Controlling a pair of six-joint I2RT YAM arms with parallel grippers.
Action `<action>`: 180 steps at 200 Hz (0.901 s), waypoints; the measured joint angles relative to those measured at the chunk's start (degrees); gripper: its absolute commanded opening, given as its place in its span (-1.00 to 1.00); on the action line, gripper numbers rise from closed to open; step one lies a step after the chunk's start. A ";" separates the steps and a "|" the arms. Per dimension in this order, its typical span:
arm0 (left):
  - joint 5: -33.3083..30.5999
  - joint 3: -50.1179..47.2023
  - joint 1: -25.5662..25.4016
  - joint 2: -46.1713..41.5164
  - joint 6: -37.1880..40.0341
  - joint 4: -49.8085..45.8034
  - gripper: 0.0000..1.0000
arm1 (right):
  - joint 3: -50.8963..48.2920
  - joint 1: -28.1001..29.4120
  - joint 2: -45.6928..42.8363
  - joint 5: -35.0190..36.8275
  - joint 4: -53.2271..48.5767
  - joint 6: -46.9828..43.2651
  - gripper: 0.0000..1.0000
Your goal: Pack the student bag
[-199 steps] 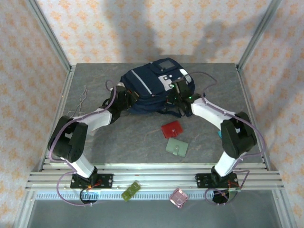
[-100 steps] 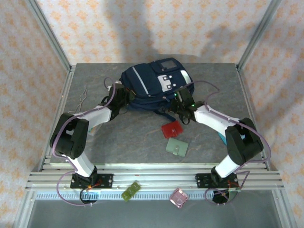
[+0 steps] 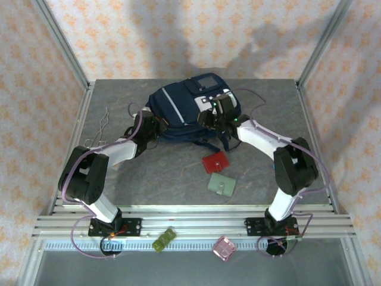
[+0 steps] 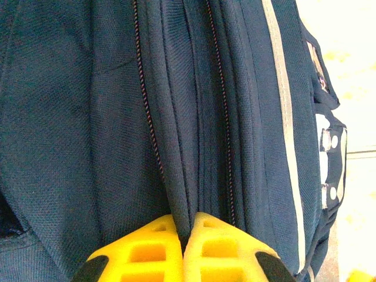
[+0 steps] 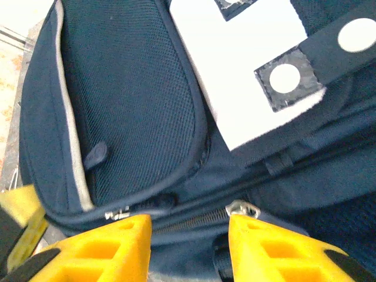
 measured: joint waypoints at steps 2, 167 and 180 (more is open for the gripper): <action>0.02 -0.13 0.00 -0.09 0.04 0.02 -1.00 | 0.26 -0.11 0.46 -0.20 0.17 0.07 -0.18; -0.11 -1.22 -0.39 -0.90 -0.20 -0.61 -1.00 | 11.28 -3.50 15.91 -14.80 4.24 3.72 -0.69; -0.42 -0.79 -0.37 -0.55 0.07 -1.07 -1.00 | 11.80 -3.58 16.48 -14.86 4.09 3.67 -1.00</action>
